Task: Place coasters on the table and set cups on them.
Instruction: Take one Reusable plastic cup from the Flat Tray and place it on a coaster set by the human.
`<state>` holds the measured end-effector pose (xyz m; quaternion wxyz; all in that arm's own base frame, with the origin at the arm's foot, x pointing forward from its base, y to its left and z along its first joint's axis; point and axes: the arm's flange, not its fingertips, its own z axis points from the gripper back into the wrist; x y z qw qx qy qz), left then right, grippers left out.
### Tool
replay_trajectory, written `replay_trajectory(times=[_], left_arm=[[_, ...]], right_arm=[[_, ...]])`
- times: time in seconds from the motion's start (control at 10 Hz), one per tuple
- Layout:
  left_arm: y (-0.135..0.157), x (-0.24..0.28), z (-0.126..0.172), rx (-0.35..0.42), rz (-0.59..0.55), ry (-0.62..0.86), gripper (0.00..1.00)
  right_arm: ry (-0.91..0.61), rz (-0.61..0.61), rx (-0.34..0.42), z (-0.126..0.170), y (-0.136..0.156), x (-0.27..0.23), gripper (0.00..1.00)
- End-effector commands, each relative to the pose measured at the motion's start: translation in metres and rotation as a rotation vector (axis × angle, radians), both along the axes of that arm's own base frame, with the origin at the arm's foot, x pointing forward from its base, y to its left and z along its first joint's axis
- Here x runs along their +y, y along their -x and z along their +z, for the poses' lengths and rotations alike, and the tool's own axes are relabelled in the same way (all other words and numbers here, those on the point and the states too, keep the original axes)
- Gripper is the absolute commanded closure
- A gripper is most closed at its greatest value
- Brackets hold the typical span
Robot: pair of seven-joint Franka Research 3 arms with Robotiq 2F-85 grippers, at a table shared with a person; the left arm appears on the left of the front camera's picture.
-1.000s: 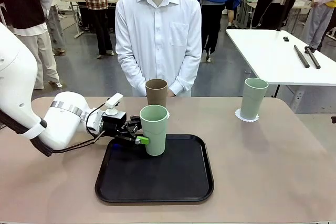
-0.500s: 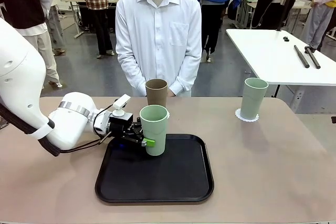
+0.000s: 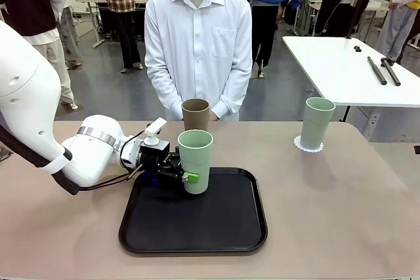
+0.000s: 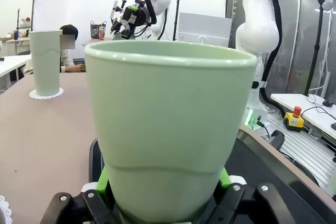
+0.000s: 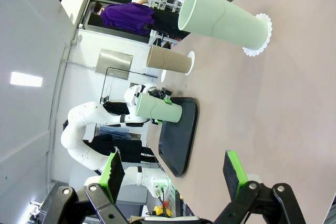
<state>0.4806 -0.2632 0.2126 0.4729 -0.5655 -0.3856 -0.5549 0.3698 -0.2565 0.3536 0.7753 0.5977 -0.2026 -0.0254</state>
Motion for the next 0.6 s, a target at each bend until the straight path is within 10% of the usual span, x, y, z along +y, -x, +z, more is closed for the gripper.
replay_trajectory(times=[0.0, 0.1, 0.5], left_arm=[[-0.003, -0.007, 0.002, -0.018, 0.014, -0.001, 0.64], [-0.001, -0.008, 0.002, -0.021, 0.020, -0.005, 1.00], [0.026, 0.002, 0.067, 0.096, 0.111, -0.043, 1.00]], right_arm=[[-0.002, -0.001, -0.001, 0.000, 0.001, 0.000, 0.00], [-0.002, -0.001, -0.001, 0.000, 0.001, 0.000, 0.00], [-0.002, -0.001, -0.001, 0.000, 0.001, 0.000, 0.00]])
